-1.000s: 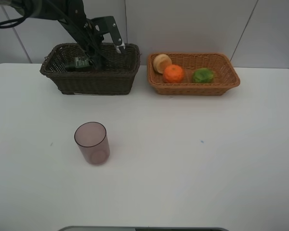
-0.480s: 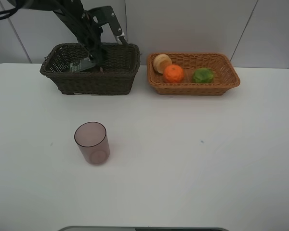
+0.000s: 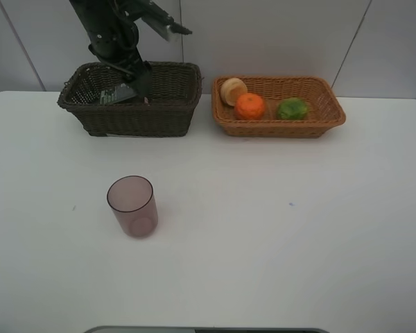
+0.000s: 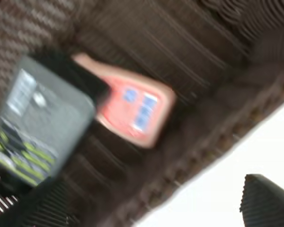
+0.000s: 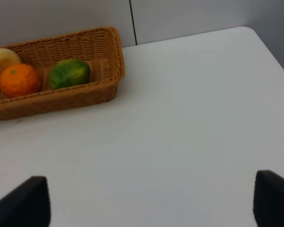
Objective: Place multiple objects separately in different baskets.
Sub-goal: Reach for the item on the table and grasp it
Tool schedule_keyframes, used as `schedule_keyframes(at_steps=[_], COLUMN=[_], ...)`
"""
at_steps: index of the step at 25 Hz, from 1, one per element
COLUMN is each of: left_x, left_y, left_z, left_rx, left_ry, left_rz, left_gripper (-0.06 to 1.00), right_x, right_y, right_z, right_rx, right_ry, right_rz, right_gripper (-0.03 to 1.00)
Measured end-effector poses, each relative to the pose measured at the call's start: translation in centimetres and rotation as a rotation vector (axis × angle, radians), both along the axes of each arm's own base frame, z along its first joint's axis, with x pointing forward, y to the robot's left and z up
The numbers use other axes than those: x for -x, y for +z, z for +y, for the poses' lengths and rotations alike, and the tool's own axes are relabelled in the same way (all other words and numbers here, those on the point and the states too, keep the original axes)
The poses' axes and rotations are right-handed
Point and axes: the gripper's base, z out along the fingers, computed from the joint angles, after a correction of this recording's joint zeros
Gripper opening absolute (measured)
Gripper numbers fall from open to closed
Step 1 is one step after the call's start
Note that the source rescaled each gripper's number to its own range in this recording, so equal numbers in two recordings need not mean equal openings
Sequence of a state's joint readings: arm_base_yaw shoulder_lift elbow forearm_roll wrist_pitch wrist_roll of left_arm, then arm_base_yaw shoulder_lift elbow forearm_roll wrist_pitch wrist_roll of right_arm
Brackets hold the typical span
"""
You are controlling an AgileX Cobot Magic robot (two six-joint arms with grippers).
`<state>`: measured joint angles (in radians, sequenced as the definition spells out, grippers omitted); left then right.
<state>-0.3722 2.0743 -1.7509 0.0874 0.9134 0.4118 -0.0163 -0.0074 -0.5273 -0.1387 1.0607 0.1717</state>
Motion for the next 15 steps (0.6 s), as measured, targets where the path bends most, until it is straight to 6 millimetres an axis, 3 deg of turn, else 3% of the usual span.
schedule_keyframes(at_steps=[7,10,15], left_x=[3.2,4.8,7.7], left_y=[2.9,3.7,3.3], left_z=[-1.9,-2.9,-3.7], left_rx=[0.084,0.070,0.029], left_ry=[0.285,0.302,0.276], left_rz=[0.091,0.129,0.189], left_gripper=[0.95,0.95,0.95], right_x=[0.0,0.0,0.0], right_y=[0.0,0.0,0.0], right_z=[0.0,0.0,0.0], right_rx=[0.000,0.000,0.000], right_ry=[0.000,0.000,0.000], right_rz=[0.000,0.000,0.000], right_gripper=[0.87,0.87,0.87])
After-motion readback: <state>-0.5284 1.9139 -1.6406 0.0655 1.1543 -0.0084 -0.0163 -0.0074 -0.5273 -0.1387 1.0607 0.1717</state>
